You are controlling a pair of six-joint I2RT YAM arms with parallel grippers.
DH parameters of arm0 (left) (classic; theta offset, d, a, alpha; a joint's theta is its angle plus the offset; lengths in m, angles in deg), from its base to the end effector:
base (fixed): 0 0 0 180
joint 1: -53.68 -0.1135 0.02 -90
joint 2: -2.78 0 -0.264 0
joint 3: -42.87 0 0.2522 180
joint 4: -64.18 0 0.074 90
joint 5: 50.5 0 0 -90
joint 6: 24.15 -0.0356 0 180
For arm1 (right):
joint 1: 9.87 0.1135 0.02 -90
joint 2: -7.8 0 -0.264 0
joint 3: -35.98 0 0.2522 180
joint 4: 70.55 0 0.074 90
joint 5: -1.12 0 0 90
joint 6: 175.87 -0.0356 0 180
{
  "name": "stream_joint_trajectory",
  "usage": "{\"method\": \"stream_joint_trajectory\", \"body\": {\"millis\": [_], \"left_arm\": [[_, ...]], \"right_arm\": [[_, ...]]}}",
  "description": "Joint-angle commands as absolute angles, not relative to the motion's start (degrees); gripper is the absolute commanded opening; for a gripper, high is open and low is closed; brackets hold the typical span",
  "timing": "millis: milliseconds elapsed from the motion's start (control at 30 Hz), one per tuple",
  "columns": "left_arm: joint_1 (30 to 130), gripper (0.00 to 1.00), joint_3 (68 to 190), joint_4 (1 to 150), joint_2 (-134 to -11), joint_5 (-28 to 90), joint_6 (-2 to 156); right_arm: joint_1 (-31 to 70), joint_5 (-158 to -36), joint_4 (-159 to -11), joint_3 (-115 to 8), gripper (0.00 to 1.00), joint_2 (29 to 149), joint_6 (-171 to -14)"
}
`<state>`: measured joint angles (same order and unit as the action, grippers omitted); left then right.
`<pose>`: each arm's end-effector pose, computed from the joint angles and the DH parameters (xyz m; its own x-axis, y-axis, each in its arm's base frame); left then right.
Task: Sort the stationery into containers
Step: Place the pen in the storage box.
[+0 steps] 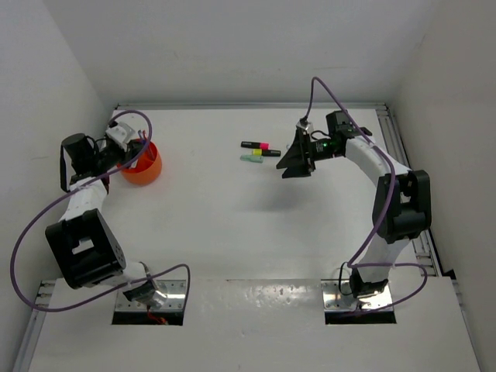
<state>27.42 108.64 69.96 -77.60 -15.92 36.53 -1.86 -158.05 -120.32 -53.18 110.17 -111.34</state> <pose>0.2894 0.1101 0.2774 -0.0565 0.2820 -0.9577 0.5375 0.8170 0.2089 0.3533 0.0833 0.2365 -0.9985 0.0139 -0.0521 -0.0450 0.3179 0.9471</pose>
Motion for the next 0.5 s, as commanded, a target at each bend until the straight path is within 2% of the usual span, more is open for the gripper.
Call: {"method": "stream_joint_trajectory", "body": {"millis": [0, 200, 467], "left_arm": [[26.69, 0.00, 110.68, 65.56, -78.17, -18.95, 33.95], [26.43, 0.03, 109.89, 64.94, -80.10, -18.95, 31.49], [24.94, 0.14, 109.72, 64.15, -82.56, -20.27, 31.84]], "right_arm": [[-1.87, -158.84, -118.50, -52.93, 0.69, 110.45, -110.39], [-1.87, -158.84, -118.58, -53.63, 0.69, 111.42, -110.57], [-1.69, -154.37, -120.86, -54.42, 0.67, 111.60, -107.93]]}}
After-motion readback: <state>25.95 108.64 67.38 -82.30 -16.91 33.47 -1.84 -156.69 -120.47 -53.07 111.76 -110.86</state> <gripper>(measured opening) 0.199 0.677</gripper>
